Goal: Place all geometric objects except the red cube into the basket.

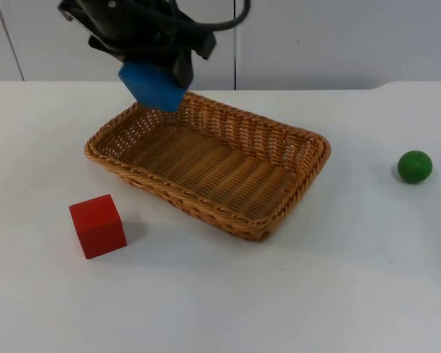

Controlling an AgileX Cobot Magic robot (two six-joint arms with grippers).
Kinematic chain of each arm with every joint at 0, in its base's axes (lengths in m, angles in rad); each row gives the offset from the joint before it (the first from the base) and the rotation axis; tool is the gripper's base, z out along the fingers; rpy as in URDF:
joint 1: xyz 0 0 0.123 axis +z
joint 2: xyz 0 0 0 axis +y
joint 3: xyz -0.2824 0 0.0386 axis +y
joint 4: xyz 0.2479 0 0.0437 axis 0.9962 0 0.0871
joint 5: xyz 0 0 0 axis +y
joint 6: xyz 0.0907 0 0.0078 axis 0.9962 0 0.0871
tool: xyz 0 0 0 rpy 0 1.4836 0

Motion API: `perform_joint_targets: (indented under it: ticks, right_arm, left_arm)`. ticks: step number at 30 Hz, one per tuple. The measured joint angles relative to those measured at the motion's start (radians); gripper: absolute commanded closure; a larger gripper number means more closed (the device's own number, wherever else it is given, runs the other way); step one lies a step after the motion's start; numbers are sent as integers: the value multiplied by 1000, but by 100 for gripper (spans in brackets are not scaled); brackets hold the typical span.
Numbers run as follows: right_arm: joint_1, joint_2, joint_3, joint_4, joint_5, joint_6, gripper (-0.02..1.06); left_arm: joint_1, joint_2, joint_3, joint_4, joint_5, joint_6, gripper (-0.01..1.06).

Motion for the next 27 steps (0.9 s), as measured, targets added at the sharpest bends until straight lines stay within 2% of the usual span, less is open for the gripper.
perform_joint_targets:
  ticks: [8,17,18,20,21,22,25,26,27]
  right_arm:
    - [0,0,0,0,0,0,-1]
    - [0,0,0,-7,-2,0,-1]
    - [0,0,0,-7,-2,0,-1]
    - [0,0,0,0,-2,0,-1]
    - [0,0,0,-7,-2,0,-1]
    - [0,0,0,-7,-3,0,-1]
    - [0,0,0,-7,-8,0,-1]
    - [0,0,0,-7,-8,0,-1]
    - [0,0,0,-7,-9,0,-1]
  left_arm:
    - [8,190,-112,0,-17,19,105]
    - [8,320,-140,0,-48,28,104]
    - [8,329,-140,-2,-49,28,102]
    - [8,338,-140,-2,-55,28,89]
    - [8,342,-140,-4,-59,28,89]
    - [8,348,-140,-4,-63,28,81]
    - [8,348,-140,-11,-66,28,46]
    - [8,348,-140,-11,-68,28,46]
    - [8,348,-140,-13,-70,28,37]
